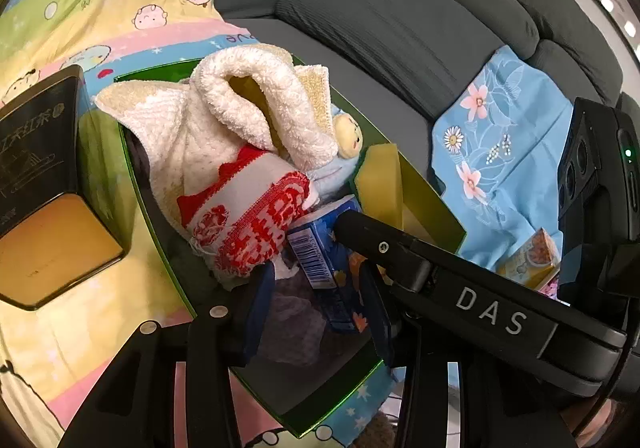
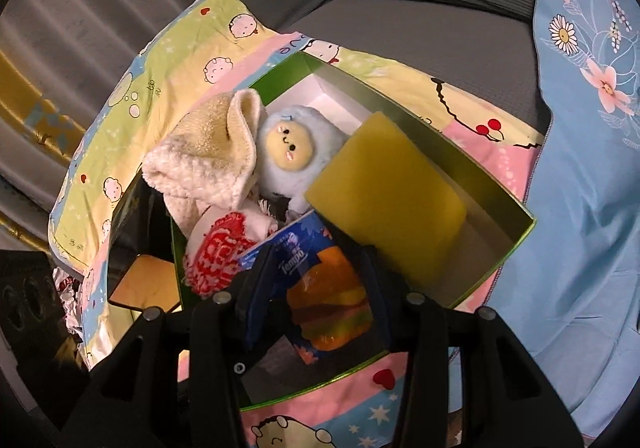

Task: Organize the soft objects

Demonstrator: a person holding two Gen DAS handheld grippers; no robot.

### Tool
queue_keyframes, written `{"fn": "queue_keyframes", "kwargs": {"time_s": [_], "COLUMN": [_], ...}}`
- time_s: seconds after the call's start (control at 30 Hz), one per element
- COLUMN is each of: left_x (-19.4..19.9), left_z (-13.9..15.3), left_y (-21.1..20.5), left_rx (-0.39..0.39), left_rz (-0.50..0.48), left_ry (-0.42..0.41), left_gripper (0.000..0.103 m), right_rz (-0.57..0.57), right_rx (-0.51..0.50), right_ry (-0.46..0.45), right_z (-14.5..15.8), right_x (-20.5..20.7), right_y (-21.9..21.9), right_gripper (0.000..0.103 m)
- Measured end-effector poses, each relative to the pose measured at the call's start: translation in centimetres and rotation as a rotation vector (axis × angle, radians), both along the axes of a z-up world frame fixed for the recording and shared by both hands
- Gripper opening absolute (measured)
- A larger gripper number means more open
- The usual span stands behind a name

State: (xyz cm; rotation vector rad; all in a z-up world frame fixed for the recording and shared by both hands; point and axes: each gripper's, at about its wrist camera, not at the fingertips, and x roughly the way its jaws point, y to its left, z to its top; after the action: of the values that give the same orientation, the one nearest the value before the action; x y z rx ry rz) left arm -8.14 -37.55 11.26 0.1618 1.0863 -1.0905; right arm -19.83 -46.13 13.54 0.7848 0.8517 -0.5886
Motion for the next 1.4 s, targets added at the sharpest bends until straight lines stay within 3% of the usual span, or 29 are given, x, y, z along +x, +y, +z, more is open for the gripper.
{"fn": "queue_keyframes", "kwargs": {"time_s": [0.17,0.23,0.37,0.43,0.57,0.77,1.0,1.4], "left_x": [-0.3,-0.6,-1.1,-1.3,-1.4,-2.0,-2.8,-3.6], "left_z": [0.7,1.4,3.0,4.0,5.5,7.5,8.1,8.5], "left_y": [0.8,1.5,3.5,4.6,6.4,10.2,13.0,15.7], "left_rx": [0.014,0.005,0.0,-0.011,-0.027,-0.061,-0.003,-0.015], "left_rz": [-0.007,-0.001,0.03,0.042,0.058,0.13,0.22,0.232], "left_ry": [-0.002,-0.025,-0.105,-0.144,-0.149,-0.183,-0.279,-0.24], "left_gripper": [0.045,0.048,0.075,0.079,0.085,0.085,0.086,0.086], "right_rz": [0.012,0.02,0.039,0.052,0.069,0.086,0.112,0.081], "right_rx": [-0.068,-0.105,-0.142,-0.172,-0.237,-0.301,-0.35,-0.447], "right_ry": [0.001,-0.012,-0.049,-0.063,-0.092,-0.127,-0.144,-0.085], "right_z": [1.2,2.0,3.6,4.5,6.3,8.4,9.4,10.3], "right_x": [-0.3,-0.5,-1.1,-1.1,-1.4,-1.9,-2.6,-3.7], "right_y": [1.2,1.8,3.0,3.9,5.6,7.8,10.9,14.0], "right_gripper": [0.047,0.059,0.067,0.082,0.087,0.096,0.099,0.1]}}
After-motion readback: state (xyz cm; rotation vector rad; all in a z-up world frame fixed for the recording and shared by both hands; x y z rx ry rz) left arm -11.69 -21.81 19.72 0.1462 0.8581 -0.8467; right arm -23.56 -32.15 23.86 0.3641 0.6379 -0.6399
